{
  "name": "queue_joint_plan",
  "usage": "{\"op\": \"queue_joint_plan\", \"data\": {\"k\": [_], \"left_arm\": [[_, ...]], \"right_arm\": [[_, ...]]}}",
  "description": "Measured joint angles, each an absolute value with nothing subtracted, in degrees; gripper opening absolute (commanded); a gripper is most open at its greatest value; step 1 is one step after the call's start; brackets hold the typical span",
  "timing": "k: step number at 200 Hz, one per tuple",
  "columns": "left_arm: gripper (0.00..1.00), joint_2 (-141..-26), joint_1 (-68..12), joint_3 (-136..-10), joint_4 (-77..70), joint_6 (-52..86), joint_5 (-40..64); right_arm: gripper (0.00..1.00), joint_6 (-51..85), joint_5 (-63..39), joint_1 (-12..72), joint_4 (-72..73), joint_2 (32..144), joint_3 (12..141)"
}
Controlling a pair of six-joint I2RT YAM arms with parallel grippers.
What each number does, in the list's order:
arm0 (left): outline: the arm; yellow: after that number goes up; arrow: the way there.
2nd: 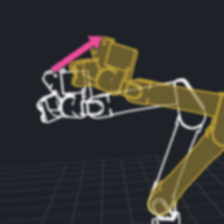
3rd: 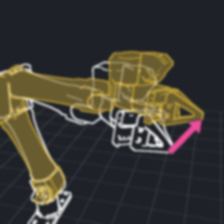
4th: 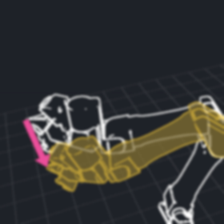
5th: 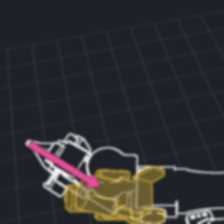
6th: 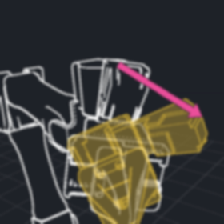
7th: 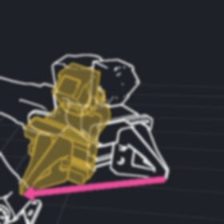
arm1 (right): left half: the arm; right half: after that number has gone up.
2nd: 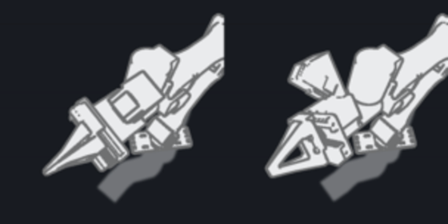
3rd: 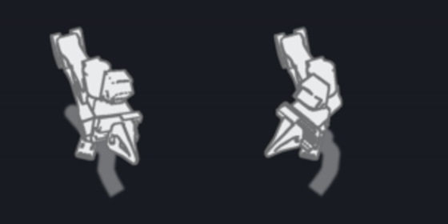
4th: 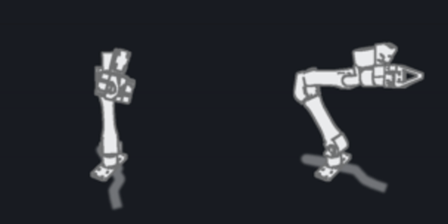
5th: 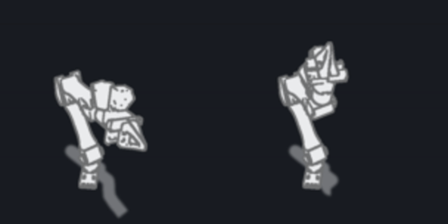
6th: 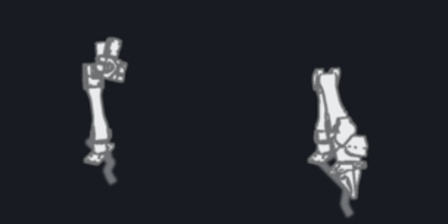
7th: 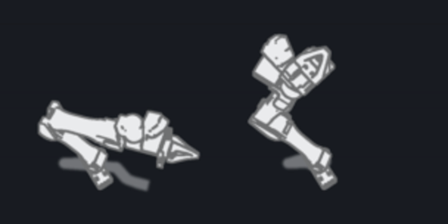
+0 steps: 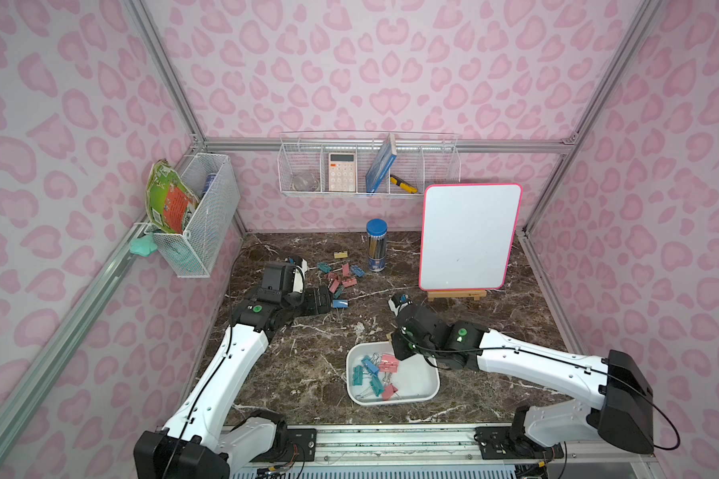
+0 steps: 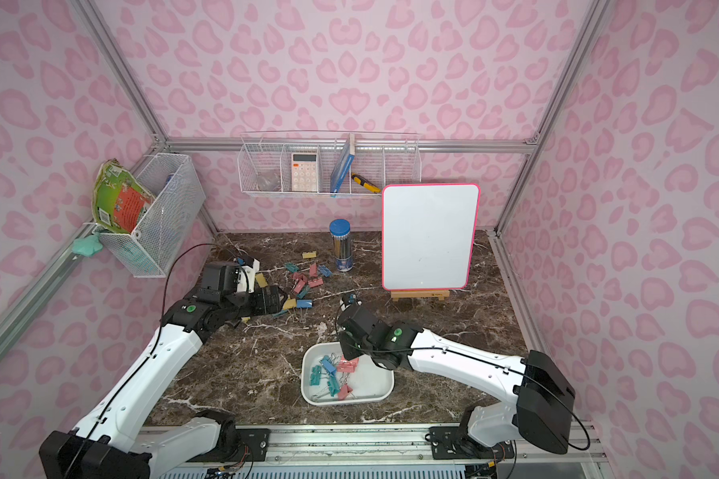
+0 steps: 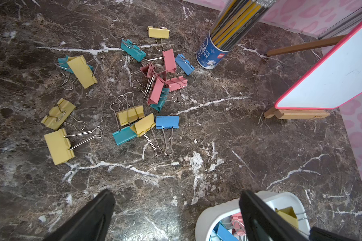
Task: Put the binder clips in the storage box
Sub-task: Place the binder clip in the storage box.
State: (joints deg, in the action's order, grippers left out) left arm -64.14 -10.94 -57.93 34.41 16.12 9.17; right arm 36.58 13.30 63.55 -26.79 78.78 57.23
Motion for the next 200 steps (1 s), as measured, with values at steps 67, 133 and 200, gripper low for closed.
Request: {"op": "queue_joint_plan", "data": {"k": [67, 133, 200], "left_arm": [[0.99, -64.9, -10.94, -57.93, 34.39, 16.14, 9.63], [0.99, -64.9, -10.94, -57.93, 34.39, 16.14, 9.43], [0.99, -64.88, -10.94, -57.93, 34.39, 16.14, 9.41]], "right_arm": [[0.02, 40.91, 20.97, 68.18, -32.77, 83.55, 52.25], [0.38, 44.53, 22.31, 69.36, -30.0, 89.76, 55.75], [0.38, 39.64, 18.96, 61.39, -16.27, 86.67, 62.11]]}}
